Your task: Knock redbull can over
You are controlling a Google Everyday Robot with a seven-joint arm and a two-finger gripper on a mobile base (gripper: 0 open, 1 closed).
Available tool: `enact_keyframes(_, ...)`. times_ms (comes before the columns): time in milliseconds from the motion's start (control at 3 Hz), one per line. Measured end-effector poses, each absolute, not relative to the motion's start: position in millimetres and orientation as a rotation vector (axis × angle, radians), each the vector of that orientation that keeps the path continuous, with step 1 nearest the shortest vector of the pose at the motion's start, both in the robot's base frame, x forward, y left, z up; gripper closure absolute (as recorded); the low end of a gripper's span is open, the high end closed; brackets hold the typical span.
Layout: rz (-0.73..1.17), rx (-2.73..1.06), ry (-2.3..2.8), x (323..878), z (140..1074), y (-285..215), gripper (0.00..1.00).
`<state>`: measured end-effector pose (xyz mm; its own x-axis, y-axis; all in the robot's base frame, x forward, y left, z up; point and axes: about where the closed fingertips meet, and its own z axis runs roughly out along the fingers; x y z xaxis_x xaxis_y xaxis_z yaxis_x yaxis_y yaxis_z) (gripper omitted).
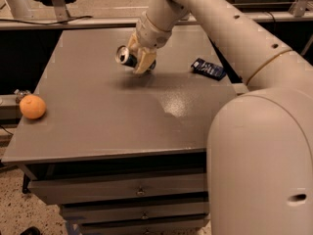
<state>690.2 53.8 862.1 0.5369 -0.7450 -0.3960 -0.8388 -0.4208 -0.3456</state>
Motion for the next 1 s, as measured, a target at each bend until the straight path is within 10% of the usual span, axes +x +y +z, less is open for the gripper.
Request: enact_keyframes(1000,0.323,-2.418,1.053,670,857,65,0.0)
